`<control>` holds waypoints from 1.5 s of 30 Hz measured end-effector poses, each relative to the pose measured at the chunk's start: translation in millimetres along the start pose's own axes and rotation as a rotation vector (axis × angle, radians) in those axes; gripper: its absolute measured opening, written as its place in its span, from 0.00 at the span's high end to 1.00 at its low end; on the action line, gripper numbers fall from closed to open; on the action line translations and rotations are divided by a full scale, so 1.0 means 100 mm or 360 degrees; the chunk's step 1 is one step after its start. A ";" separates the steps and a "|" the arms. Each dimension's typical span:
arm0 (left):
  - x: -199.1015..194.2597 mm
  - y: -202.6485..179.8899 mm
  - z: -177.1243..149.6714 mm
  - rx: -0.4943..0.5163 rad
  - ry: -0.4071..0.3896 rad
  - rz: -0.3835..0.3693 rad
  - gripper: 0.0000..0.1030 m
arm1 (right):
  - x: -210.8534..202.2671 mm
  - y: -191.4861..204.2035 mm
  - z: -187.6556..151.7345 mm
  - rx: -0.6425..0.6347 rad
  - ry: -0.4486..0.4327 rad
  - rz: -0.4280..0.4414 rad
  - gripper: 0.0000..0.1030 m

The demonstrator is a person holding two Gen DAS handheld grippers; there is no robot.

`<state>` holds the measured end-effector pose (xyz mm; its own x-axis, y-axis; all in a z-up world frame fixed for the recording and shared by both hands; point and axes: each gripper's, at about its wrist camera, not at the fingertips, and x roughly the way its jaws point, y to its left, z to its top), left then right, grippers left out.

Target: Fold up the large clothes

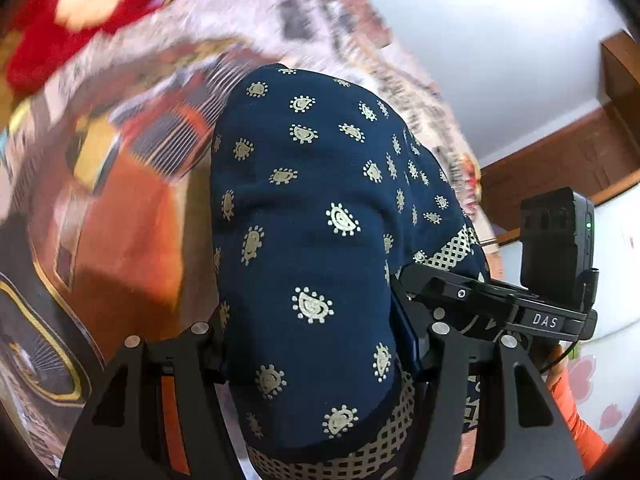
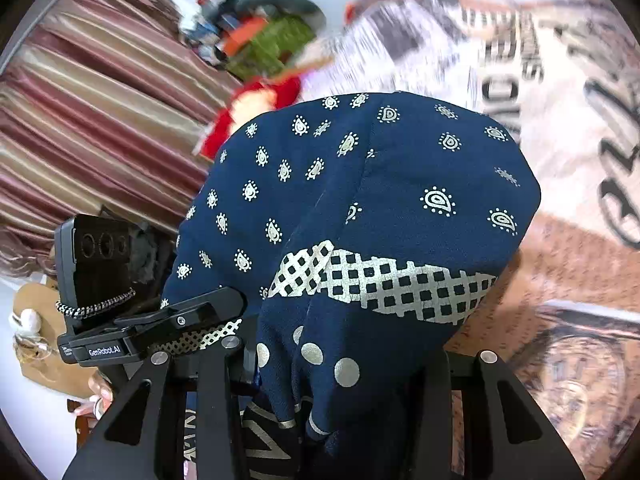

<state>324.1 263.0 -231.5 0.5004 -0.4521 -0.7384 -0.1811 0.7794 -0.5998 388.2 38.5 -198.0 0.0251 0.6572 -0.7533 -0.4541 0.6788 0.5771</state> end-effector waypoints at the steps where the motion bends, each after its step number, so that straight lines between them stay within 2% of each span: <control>1: 0.06 0.06 0.00 -0.0015 0.0019 0.0009 0.41 | 0.12 -0.04 0.00 0.0018 0.0033 -0.0011 0.62; 4: 0.22 0.22 -0.03 -0.0028 0.0060 -0.0012 0.41 | 0.41 -0.14 0.03 0.0055 0.0125 -0.0046 0.62; 7: 0.28 0.29 -0.01 0.0017 0.0045 -0.0025 0.38 | 0.59 -0.19 0.04 0.0044 0.0173 -0.0100 0.59; 9: 0.20 0.24 -0.11 0.0054 0.0024 0.0014 0.34 | 0.62 -0.17 0.06 0.0014 0.0203 -0.0135 0.53; 14: 0.07 0.15 -0.31 0.0191 -0.0069 0.0206 0.27 | 0.53 -0.20 0.05 -0.0042 0.0277 -0.0281 0.24; 16: -0.02 0.14 -0.43 0.0234 -0.0085 0.0246 0.27 | 0.43 -0.21 -0.04 -0.0098 0.0276 -0.0346 0.20; 20: -0.14 0.09 -0.66 0.0270 -0.0103 0.0304 0.25 | 0.27 -0.25 -0.20 -0.0132 0.0292 -0.0412 0.17; 27: -0.32 0.04 -1.01 0.0234 -0.0138 0.0460 0.23 | -0.13 -0.26 -0.48 -0.0072 0.0236 -0.0380 0.16; 31: -0.58 -0.23 -1.11 0.0341 -0.0256 0.0630 0.23 | -0.43 -0.08 -0.62 -0.0164 0.0125 -0.0448 0.16; 35: -1.01 -0.64 -1.15 0.0446 -0.0477 0.0692 0.23 | -0.90 0.30 -0.76 -0.0305 -0.0101 -0.0452 0.16; 39: -1.56 -1.14 -1.28 0.0552 -0.0769 0.0665 0.23 | -1.37 0.68 -0.88 -0.0400 -0.0358 -0.0398 0.16; 45: -2.27 -1.79 -1.67 0.0656 -0.1174 0.0559 0.23 | -2.10 1.33 -1.18 -0.0593 -0.0792 -0.0303 0.16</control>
<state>101.5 153.9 -8.2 0.9134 0.1215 -0.3886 -0.1791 0.9770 -0.1156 217.5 -47.9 -0.1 0.5044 0.6707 -0.5438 -0.6774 0.6979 0.2324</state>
